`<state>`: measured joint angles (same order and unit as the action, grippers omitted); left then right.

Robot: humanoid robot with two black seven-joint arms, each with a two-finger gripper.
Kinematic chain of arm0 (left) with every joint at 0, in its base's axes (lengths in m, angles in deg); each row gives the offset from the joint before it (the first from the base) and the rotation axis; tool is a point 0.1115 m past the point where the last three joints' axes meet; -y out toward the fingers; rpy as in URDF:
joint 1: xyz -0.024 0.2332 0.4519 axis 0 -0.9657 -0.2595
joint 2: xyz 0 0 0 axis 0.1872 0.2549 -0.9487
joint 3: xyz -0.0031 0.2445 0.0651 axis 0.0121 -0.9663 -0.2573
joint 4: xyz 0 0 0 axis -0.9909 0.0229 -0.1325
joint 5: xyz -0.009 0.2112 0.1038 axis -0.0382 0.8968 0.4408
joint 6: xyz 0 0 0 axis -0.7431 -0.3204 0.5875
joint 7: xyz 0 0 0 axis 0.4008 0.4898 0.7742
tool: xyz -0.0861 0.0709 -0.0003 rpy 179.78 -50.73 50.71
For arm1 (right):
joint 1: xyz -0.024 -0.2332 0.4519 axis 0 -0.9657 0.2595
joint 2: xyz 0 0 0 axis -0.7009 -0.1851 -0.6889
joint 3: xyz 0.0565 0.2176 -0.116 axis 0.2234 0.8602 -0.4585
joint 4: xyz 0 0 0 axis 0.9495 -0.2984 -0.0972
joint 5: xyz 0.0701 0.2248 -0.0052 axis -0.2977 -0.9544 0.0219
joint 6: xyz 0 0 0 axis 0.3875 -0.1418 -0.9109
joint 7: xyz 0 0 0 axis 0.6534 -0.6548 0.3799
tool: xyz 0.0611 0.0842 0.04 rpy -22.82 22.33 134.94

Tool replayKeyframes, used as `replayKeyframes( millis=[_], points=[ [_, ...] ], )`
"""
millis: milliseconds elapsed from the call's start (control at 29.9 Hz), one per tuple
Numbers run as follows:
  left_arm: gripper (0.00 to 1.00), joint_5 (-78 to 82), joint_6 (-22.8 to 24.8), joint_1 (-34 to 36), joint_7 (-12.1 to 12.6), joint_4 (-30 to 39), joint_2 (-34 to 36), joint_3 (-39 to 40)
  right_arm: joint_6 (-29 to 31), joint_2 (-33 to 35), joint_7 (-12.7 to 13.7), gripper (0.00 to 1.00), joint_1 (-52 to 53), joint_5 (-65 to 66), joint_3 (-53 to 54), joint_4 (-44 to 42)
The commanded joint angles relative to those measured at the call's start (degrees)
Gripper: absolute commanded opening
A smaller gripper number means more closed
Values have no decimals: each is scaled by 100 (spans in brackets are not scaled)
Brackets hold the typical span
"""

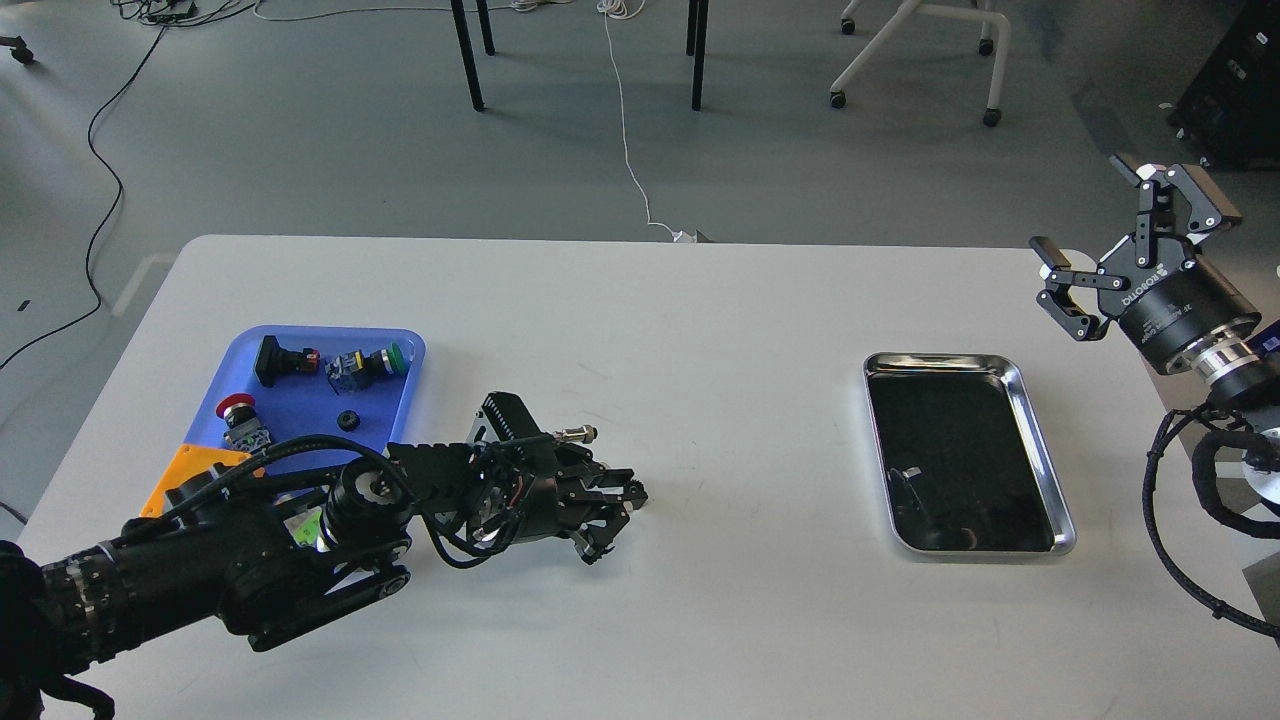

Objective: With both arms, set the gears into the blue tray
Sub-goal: 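Carry the ring with the left gripper into the blue tray, release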

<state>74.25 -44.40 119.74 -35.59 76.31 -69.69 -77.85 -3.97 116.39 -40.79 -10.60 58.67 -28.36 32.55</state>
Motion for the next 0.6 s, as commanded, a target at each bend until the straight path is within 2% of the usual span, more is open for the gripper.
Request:
replayKeyframes(
  millis=[0, 100, 167, 301, 468, 569],
  points=[
    [12, -48, -8, 8, 7, 35, 35, 61, 1, 0, 0, 99, -1, 0, 0, 0],
    [12, -144, -8, 16, 7, 237, 219, 333, 1, 0, 0, 99, -1, 0, 0, -9],
    [13, -381, 1, 77, -10, 640, 490, 491, 1, 0, 0, 99, -1, 0, 0, -9],
    [14, -1022, 1, 402, -45, 1274, 1447, 606, 1, 9, 0, 99, -10, 0, -8, -18],
    [14, -1199, 1, 474, -598, 1460, 2810, 598, 10, 18, 0, 99, -1, 0, -8, -35],
    [15, -1217, -25, 395, -757, 1416, 3382, 527, 10, 9, 0, 99, -1, 9, 0, -35]
  ],
)
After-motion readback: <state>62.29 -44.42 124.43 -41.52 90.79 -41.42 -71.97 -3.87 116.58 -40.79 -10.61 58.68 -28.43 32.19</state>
